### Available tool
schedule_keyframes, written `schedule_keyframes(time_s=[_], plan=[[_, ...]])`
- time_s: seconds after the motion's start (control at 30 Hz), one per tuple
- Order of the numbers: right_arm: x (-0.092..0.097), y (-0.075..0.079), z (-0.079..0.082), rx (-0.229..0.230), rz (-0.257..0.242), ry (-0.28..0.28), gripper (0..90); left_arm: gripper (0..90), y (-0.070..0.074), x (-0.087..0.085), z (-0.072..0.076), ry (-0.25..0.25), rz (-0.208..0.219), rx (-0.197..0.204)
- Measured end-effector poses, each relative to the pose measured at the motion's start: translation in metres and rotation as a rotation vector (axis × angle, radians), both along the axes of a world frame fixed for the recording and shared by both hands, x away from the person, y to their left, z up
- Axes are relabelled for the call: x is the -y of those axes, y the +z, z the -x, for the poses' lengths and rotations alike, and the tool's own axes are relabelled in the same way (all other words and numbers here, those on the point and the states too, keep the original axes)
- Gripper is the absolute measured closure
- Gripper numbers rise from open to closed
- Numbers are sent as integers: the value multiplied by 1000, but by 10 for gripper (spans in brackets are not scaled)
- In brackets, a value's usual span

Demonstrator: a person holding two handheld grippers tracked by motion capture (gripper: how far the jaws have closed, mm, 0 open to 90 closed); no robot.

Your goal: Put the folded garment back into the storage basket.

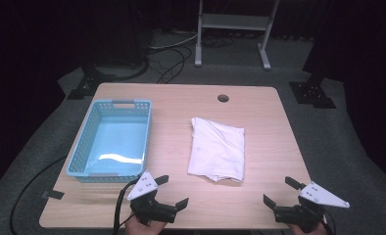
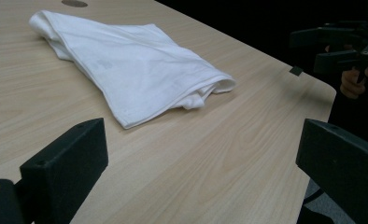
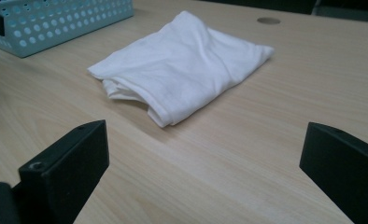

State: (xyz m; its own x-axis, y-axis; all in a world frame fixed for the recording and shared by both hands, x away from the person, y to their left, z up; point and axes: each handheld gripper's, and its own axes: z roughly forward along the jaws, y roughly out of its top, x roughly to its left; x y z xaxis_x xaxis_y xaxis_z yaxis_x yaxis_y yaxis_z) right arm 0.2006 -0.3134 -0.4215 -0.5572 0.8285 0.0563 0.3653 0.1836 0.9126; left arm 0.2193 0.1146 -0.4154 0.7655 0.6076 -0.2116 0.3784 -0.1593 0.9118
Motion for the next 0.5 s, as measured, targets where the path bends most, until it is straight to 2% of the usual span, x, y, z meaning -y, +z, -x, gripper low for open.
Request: schedule_keyframes(time_s=[0.03, 0.13, 0.17, 0.3, 0.5], plan=[[0, 0, 0, 0, 0, 0, 14, 19, 0, 0, 0, 0, 0, 0], [-4, 2, -7, -59, -24, 29, 14, 19, 1, -1, -1, 1, 9, -5], [-4, 2, -7, -59, -24, 29, 14, 19, 1, -1, -1, 1, 9, -5], [-10, 12, -17, -102, -67, 23, 19, 19, 2, 1, -2, -8, 8, -2], [-16, 26, -30, -106, -60, 28, 32, 19, -1, 7, -3, -41, -2, -11]])
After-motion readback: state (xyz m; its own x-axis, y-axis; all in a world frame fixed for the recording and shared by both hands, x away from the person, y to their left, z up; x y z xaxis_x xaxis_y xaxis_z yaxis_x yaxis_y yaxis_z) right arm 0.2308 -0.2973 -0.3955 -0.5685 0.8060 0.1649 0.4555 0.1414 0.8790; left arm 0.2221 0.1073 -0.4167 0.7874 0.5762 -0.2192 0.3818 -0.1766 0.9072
